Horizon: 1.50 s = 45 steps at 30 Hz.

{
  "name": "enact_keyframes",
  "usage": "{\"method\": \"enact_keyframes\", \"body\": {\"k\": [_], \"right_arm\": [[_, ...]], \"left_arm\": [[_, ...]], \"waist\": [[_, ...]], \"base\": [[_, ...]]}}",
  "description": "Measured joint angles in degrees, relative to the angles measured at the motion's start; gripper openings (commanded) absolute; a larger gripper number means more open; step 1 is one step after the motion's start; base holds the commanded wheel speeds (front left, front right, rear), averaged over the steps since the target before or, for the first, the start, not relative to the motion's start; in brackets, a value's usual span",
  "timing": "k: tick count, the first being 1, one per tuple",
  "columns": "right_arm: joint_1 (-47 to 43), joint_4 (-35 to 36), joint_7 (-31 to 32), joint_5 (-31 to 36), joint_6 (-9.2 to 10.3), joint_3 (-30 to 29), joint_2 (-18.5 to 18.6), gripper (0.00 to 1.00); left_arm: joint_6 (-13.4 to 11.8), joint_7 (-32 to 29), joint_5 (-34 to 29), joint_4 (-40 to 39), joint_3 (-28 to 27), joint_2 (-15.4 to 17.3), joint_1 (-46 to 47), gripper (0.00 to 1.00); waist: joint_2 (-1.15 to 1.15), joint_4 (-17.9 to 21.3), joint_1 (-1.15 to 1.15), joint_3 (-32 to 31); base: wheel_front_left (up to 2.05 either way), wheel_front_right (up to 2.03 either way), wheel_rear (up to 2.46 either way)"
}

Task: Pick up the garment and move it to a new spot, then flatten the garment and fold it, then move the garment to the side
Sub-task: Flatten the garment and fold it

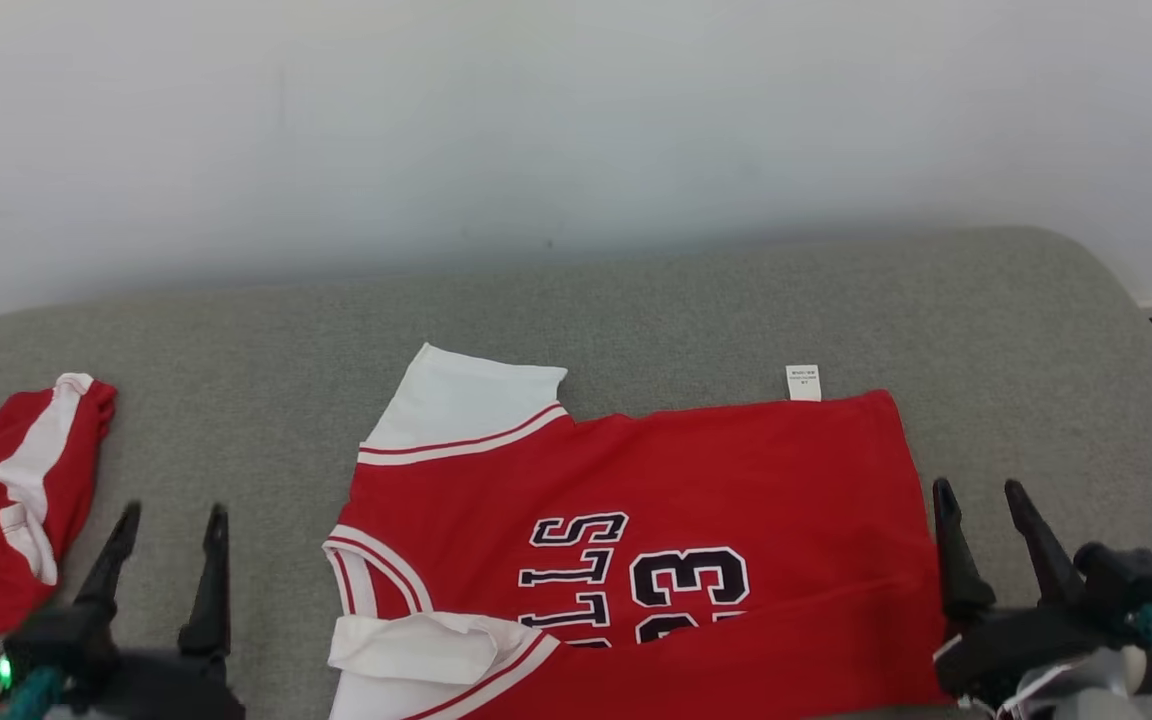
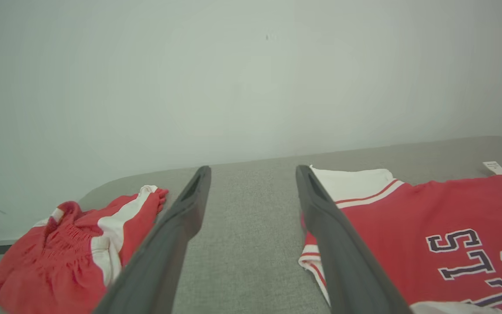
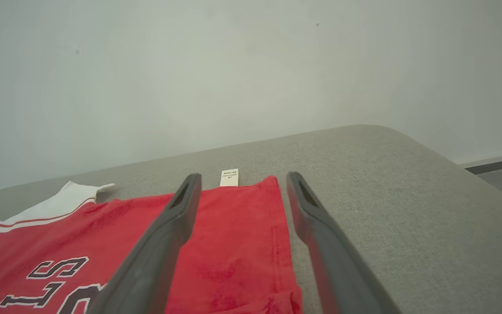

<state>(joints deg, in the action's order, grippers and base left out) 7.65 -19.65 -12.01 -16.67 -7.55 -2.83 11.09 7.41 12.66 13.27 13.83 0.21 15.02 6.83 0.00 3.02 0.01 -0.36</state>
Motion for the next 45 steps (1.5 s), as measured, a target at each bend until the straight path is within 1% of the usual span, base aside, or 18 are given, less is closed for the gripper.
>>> {"method": "enact_keyframes", "body": {"k": [2,3,6,9,12,16,20,26,29,34,37,43,45], "right_arm": [[4.1,-2.2,0.5,-0.2,0.00,0.9,0.7,1.00],[4.1,-2.2,0.5,-0.2,0.00,0.9,0.7,1.00],[10.9,-5.7,1.0,-0.4,0.00,2.6,1.5,1.00],[17.6,-9.8,1.5,-0.5,0.00,4.1,1.9,1.00],[23.9,-13.9,1.9,-1.0,0.00,5.8,2.1,1.00],[31.0,-19.1,1.2,-1.6,0.00,8.3,2.2,1.00],[35.8,-23.2,0.2,-2.0,0.00,10.8,1.6,1.00],[40.9,-27.7,-0.7,-3.7,0.00,15.0,1.1,1.00],[42.5,-29.0,-1.2,-4.6,0.00,17.0,1.1,1.00],[44.6,-30.4,-1.9,-5.9,0.00,19.9,0.9,1.00],[45.2,-31.1,-2.2,-6.7,0.00,21.4,0.9,1.00],[46.0,-31.7,-2.6,-8.5,0.00,24.9,1.0,1.00],[46.0,-31.7,-2.2,-9.3,0.00,26.5,1.1,1.00]], "left_arm": [[0.1,-1.1,1.2,1.1,2.2,2.0,4.8,1.00],[0.1,-1.1,1.2,1.1,2.2,2.0,4.8,1.00],[0.1,-2.8,4.0,3.2,5.5,5.8,12.2,1.00],[0.1,-4.9,7.3,5.3,8.9,8.8,19.2,1.00],[0.1,-9.0,10.3,7.2,13.3,11.8,26.3,1.00],[0.1,-13.5,15.3,10.3,18.7,14.9,34.1,1.00],[0.1,-16.3,19.1,13.8,23.7,17.8,39.6,1.00],[0.1,-18.1,24.0,18.0,30.3,18.8,44.7,1.00],[0.1,-19.2,25.2,20.1,33.5,19.6,47.1,1.00],[0.1,-21.2,27.9,24.2,37.1,20.0,50.5,1.00],[0.1,-22.4,28.0,26.6,39.9,20.4,52.0,1.00],[0.1,-23.3,31.0,29.9,42.4,20.2,53.9,1.00],[0.1,-24.3,33.4,30.9,42.7,19.8,54.0,1.00]], "waist": [[0.00,0.8,0.00,1.3],[0.00,0.8,0.00,1.3],[0.00,1.8,0.00,3.8],[-0.01,2.9,0.01,6.8],[-0.01,4.1,0.01,10.0],[-0.02,5.7,0.02,14.4],[-0.02,7.5,0.02,18.3],[-0.02,10.2,0.02,22.7],[-0.02,11.5,0.01,24.2],[-0.01,13.2,0.01,26.1],[-0.02,14.0,0.00,26.8],[-0.01,14.6,0.00,26.5],[0.00,14.6,-0.01,26.2]], "base": [[0.00,0.00,0.00],[0.00,0.00,0.00],[0.00,0.00,0.00],[0.00,0.00,0.00],[0.00,0.00,0.00],[0.00,0.00,0.00],[0.00,0.00,0.00],[0.00,0.00,0.00],[0.00,0.00,0.00],[0.00,0.00,0.00],[0.00,0.00,0.00],[0.00,0.00,0.00],[0.00,0.00,0.00]]}}
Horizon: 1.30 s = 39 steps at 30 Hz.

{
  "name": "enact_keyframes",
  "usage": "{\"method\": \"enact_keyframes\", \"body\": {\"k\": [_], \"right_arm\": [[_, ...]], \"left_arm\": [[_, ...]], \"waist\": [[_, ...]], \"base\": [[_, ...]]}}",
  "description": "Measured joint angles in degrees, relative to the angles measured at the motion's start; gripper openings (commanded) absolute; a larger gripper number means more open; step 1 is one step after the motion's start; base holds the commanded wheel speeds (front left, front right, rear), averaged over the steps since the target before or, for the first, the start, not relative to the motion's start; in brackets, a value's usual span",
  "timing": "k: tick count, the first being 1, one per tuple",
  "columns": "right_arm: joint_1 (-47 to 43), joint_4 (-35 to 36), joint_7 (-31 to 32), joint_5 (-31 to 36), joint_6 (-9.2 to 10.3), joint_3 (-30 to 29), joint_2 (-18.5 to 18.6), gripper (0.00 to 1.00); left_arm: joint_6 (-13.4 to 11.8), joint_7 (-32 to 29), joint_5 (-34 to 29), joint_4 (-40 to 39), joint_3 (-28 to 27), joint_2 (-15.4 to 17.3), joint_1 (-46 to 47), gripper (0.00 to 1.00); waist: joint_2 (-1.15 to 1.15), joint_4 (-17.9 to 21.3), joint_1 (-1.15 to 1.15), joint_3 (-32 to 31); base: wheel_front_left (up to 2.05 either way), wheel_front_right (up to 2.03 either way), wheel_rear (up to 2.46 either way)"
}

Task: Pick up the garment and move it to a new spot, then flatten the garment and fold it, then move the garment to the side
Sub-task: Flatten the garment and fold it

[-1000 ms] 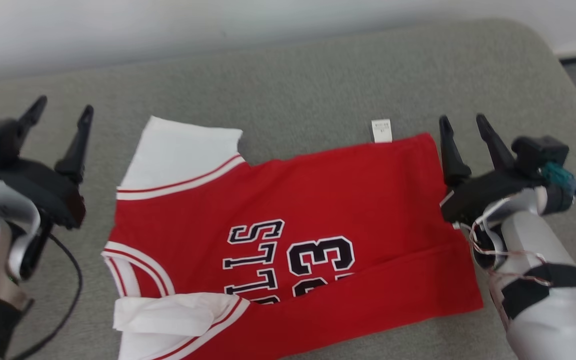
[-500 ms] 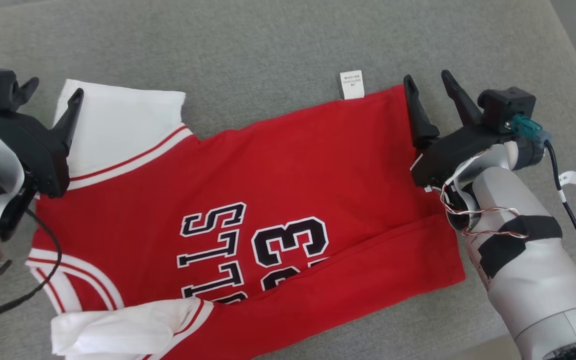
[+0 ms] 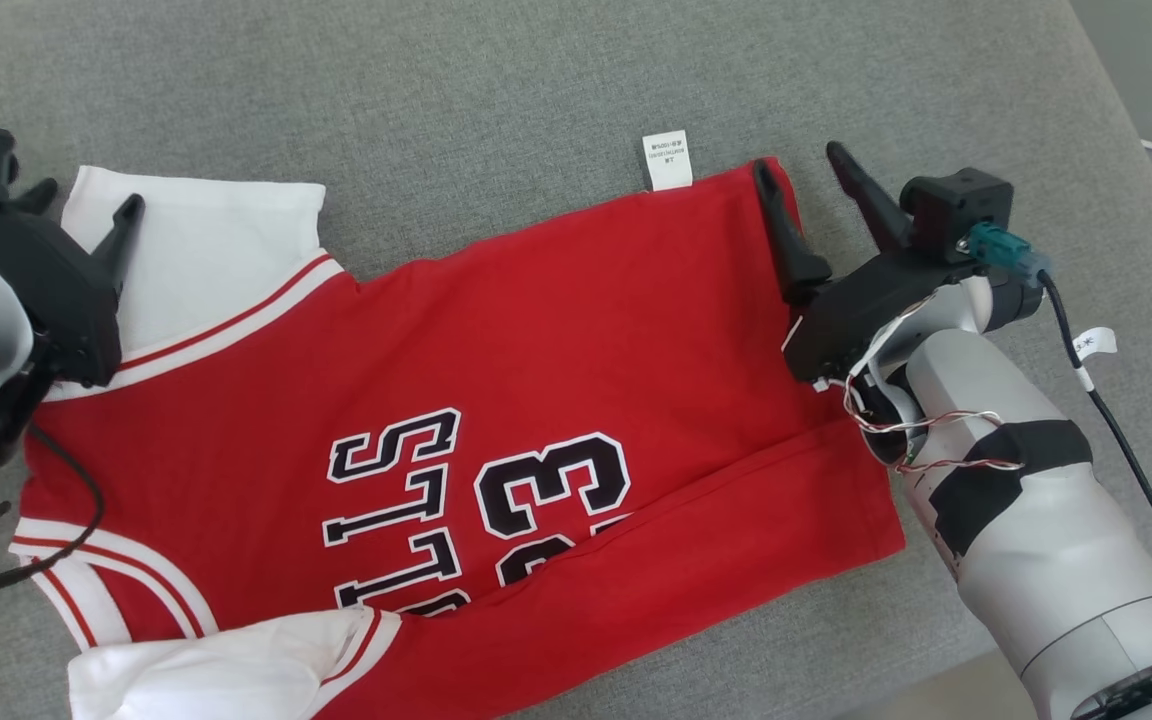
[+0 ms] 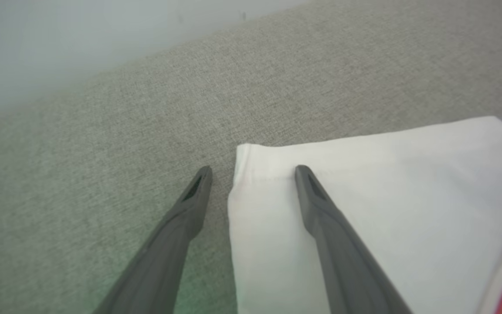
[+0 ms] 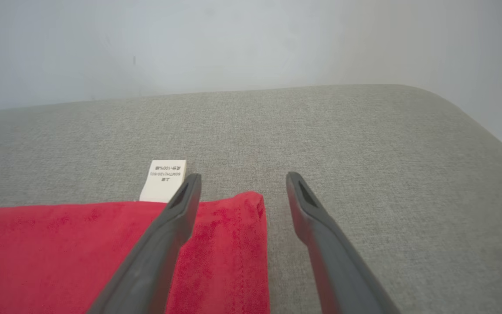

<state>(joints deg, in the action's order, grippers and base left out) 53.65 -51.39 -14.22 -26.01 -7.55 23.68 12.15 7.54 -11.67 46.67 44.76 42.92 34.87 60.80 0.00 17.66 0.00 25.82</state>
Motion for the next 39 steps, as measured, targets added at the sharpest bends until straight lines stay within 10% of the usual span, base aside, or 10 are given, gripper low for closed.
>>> {"method": "enact_keyframes", "body": {"k": [1,2,26,27,29,39], "right_arm": [[-0.1,0.0,0.5,-0.6,0.00,0.8,0.1,1.00],[-0.2,0.0,0.9,-1.2,0.00,1.5,0.3,1.00],[5.5,-8.2,10.3,-7.4,-0.01,7.0,3.2,0.87],[6.0,-8.9,10.8,-7.4,0.00,7.3,3.2,0.46],[6.7,-9.8,10.9,-7.4,-0.01,7.4,3.1,0.02],[9.4,-14.9,5.7,-5.7,0.00,7.1,2.5,0.00]], "left_arm": [[0.0,-0.3,0.2,0.0,0.8,0.0,0.0,0.62],[0.0,-0.5,0.4,0.0,1.5,0.0,0.1,0.00],[0.0,9.5,5.2,-2.5,9.8,-0.4,4.8,0.00],[0.0,9.6,5.4,-2.5,10.1,-0.5,5.0,0.00],[0.0,10.1,5.5,-2.5,10.6,-0.5,5.2,0.00],[0.0,13.7,7.3,-2.1,12.6,-1.3,5.6,0.00]], "waist": [[0.00,0.0,0.00,-0.2],[0.00,0.0,0.00,-0.4],[0.00,-3.7,0.00,0.2],[0.00,-3.8,0.00,0.2],[0.00,-4.1,0.00,0.4],[0.00,-5.3,0.00,-0.8]], "base": [[0.00,0.00,0.00],[0.00,0.00,0.00],[0.00,0.00,0.00],[0.00,0.00,0.00],[0.00,0.00,0.00],[0.00,0.00,0.00]]}}
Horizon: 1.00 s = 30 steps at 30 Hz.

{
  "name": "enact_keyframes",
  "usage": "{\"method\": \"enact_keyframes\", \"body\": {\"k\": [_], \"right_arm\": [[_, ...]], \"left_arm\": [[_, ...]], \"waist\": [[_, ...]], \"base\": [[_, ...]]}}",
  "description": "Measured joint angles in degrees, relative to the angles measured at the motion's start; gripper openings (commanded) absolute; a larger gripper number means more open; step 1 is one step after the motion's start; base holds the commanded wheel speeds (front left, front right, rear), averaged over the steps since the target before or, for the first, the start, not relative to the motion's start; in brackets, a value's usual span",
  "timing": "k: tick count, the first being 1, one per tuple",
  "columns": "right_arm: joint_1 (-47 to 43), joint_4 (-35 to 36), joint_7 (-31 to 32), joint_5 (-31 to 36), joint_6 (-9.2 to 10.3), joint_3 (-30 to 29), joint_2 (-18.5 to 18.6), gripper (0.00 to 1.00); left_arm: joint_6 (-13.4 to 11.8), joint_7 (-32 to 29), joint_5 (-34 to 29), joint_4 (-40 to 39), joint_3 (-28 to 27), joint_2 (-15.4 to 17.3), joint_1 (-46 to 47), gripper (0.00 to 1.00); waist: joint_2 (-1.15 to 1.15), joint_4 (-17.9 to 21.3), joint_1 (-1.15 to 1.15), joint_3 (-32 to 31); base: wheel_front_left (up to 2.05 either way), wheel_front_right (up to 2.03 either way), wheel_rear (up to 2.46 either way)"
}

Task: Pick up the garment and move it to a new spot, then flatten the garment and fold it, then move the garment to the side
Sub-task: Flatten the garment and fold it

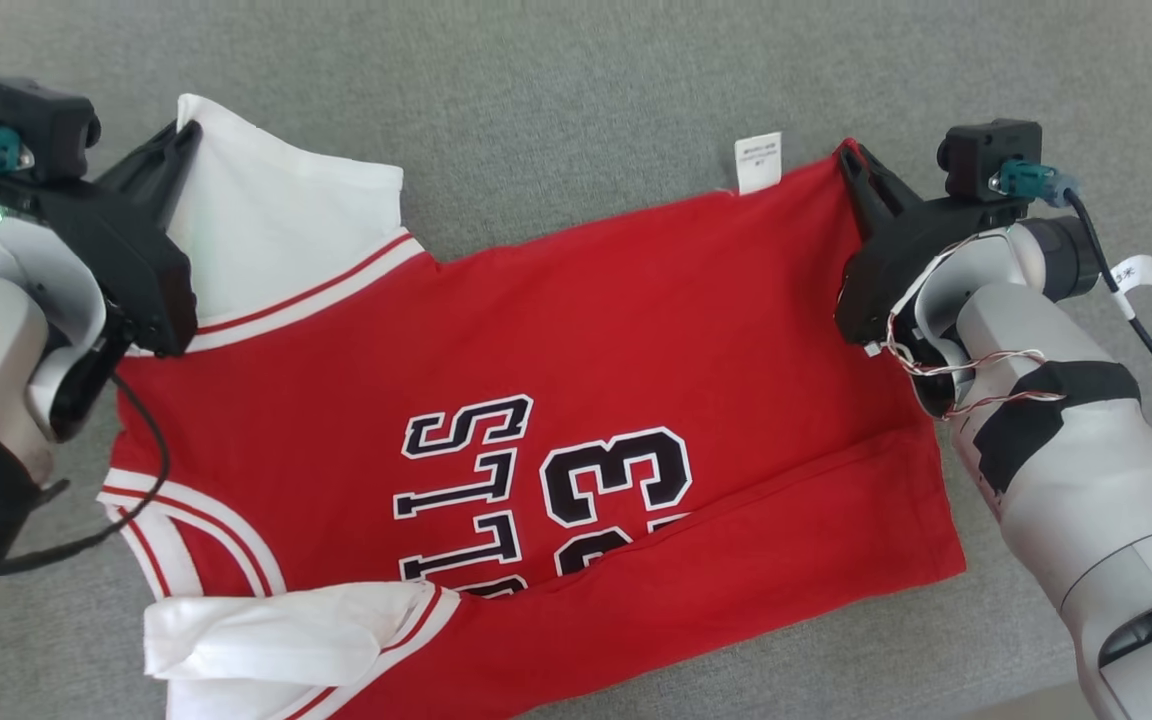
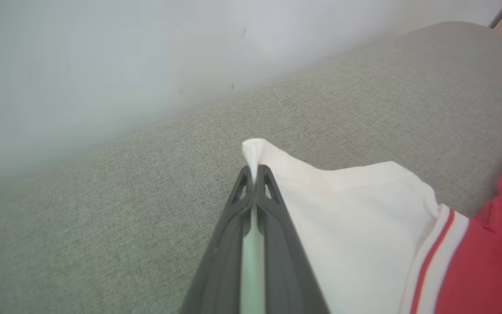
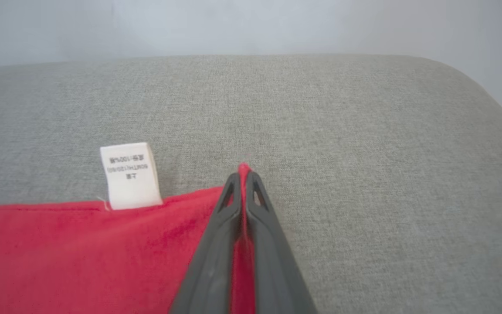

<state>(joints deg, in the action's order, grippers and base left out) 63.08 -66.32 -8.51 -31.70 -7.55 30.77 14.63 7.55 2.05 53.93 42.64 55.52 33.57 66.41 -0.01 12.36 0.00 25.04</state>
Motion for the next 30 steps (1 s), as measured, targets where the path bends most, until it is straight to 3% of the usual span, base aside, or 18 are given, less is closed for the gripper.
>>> {"method": "enact_keyframes", "body": {"k": [5,12,21,30], "right_arm": [[-3.1,0.6,-2.9,-1.2,0.00,0.6,0.3,0.00],[-10.8,7.2,-5.8,-4.6,0.00,1.2,3.8,0.00],[-22.9,19.0,-6.5,-7.1,0.00,-1.7,9.4,0.00],[-34.6,26.7,-6.5,-7.6,0.00,-9.6,11.5,0.00]], "left_arm": [[0.0,4.0,1.9,-0.7,0.2,-0.6,-2.8,0.00],[-1.1,9.8,3.0,-4.8,-0.6,-0.5,-8.9,0.00],[-9.6,12.8,2.7,-22.1,-3.8,3.3,-23.2,0.00],[-17.5,13.0,-0.9,-38.7,-10.1,4.3,-40.3,0.00]], "waist": [[0.00,-0.7,0.00,-2.4],[0.00,-2.2,-0.01,-6.8],[0.02,-5.0,-0.01,-11.8],[0.02,-7.7,-0.02,-14.5]], "base": [[0.00,0.00,0.00],[0.00,0.00,0.00],[0.00,0.00,0.00],[0.00,0.00,0.00]]}}
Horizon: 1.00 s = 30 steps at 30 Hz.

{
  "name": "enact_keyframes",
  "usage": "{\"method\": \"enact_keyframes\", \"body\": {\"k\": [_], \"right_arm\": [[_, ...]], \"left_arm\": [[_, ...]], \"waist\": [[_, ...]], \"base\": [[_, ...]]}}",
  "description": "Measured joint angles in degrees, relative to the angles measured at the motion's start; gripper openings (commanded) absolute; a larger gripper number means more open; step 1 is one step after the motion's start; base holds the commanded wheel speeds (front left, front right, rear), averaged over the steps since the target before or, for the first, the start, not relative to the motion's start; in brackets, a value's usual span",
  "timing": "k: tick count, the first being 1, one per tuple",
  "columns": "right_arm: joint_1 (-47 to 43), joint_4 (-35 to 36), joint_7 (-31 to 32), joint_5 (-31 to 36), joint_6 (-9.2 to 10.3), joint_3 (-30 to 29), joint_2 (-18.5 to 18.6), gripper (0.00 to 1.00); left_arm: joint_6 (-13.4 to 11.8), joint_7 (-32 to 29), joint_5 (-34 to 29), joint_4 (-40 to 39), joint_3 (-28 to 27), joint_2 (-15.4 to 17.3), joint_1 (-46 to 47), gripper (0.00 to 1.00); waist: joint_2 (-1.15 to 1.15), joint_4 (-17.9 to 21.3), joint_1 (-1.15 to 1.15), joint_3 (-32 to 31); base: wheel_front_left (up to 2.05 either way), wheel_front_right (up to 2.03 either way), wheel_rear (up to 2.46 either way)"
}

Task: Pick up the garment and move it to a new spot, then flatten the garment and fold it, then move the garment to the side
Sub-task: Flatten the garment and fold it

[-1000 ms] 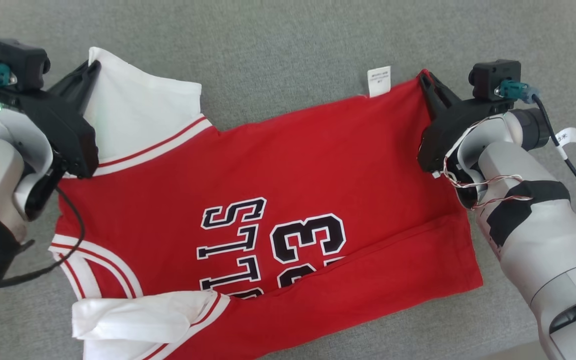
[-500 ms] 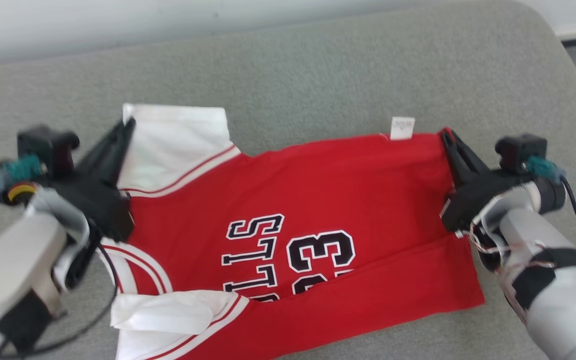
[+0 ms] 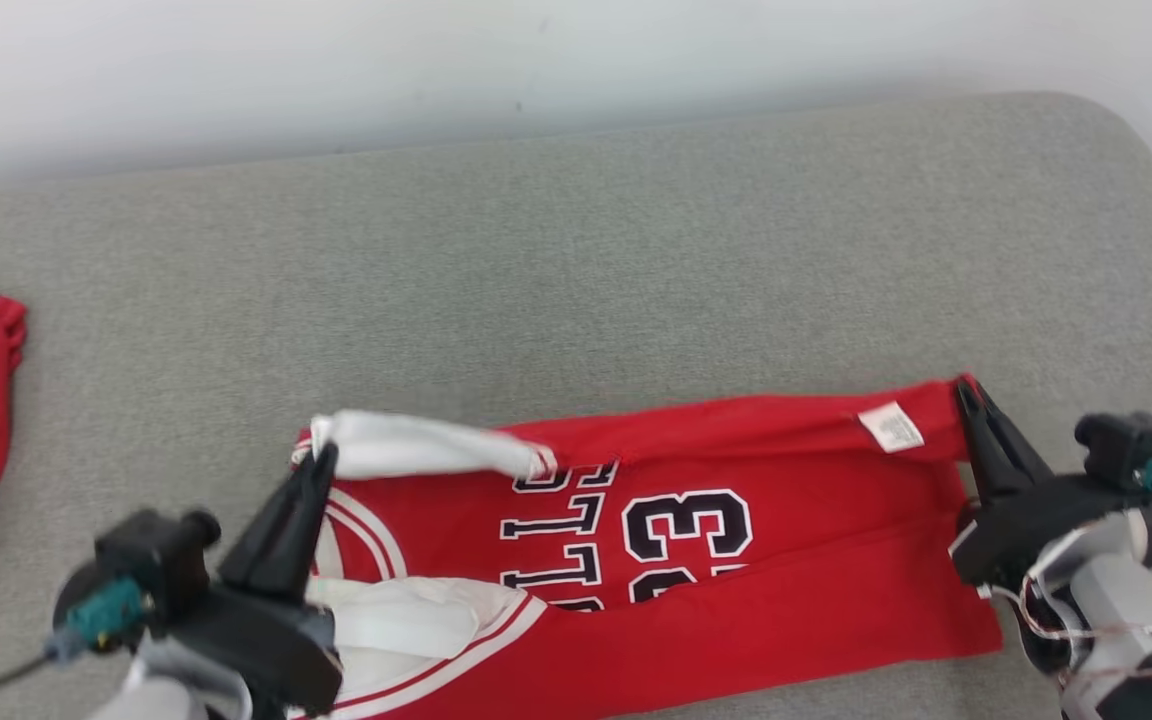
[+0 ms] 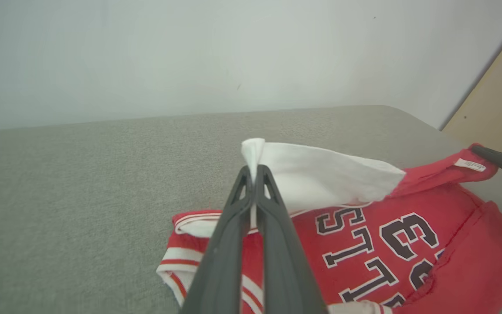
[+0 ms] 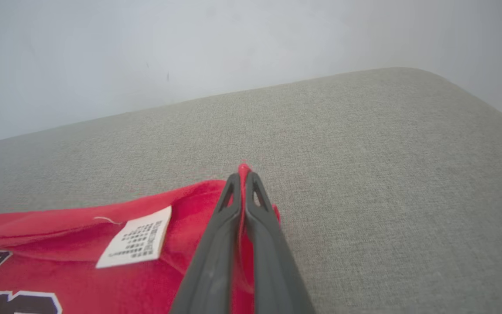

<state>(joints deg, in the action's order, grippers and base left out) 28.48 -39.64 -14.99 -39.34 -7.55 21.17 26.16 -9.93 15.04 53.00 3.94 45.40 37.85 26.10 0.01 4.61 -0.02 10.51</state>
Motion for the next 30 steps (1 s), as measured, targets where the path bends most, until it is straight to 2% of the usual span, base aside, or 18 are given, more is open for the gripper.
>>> {"method": "enact_keyframes", "body": {"k": [7,10,14,15,16,17,18,19,30], "right_arm": [[-7.9,3.4,0.0,0.1,0.00,-4.3,0.0,0.00],[-10.6,4.4,0.0,0.2,-0.01,-5.6,0.0,0.00],[-13.1,4.7,0.5,0.3,0.00,-6.6,-0.1,0.00],[-13.4,4.6,0.9,0.4,-0.01,-6.7,-0.1,0.16],[-13.6,4.8,0.9,0.6,-0.01,-6.8,-0.2,0.76],[-13.8,4.9,0.9,0.6,0.00,-7.1,-0.3,1.00],[-13.9,5.0,0.9,0.6,0.00,-7.4,-0.3,1.00],[-14.2,5.2,1.1,0.6,-0.01,-7.6,-0.2,1.00],[-17.0,8.1,3.0,1.6,0.00,-10.1,0.8,1.00]], "left_arm": [[-1.8,0.0,-3.1,-3.1,-3.4,-3.0,-10.0,0.00],[-1.6,0.0,-4.1,-2.1,-4.0,-5.3,-13.5,0.00],[-0.1,0.0,-5.5,0.9,-5.6,-8.2,-16.6,0.00],[0.0,0.0,-6.1,1.8,-6.3,-9.0,-17.2,0.00],[0.4,0.0,-7.0,2.7,-7.0,-9.6,-17.5,0.00],[0.7,0.0,-8.2,3.3,-7.6,-10.2,-17.8,0.48],[0.8,0.0,-9.1,3.7,-8.7,-10.8,-18.0,0.83],[0.9,0.0,-10.3,4.0,-9.8,-11.4,-18.2,1.00],[1.7,0.0,-21.9,1.1,-24.6,-17.0,-24.7,1.00]], "waist": [[0.00,-1.5,0.01,-1.0],[-0.01,-1.7,0.01,-1.4],[-0.01,-1.7,0.01,-1.9],[-0.01,-1.7,0.01,-2.1],[-0.01,-1.7,0.01,-2.3],[-0.01,-1.7,0.01,-2.4],[-0.01,-1.7,0.01,-2.6],[-0.01,-1.7,0.01,-2.8],[-0.01,-2.9,0.01,-5.4]], "base": [[0.00,0.00,0.00],[0.00,0.00,0.00],[0.00,0.00,0.00],[0.00,0.00,0.00],[0.00,0.00,0.00],[0.00,0.00,0.00],[0.00,0.00,0.00],[0.00,0.00,0.00],[0.00,0.00,0.00]]}}
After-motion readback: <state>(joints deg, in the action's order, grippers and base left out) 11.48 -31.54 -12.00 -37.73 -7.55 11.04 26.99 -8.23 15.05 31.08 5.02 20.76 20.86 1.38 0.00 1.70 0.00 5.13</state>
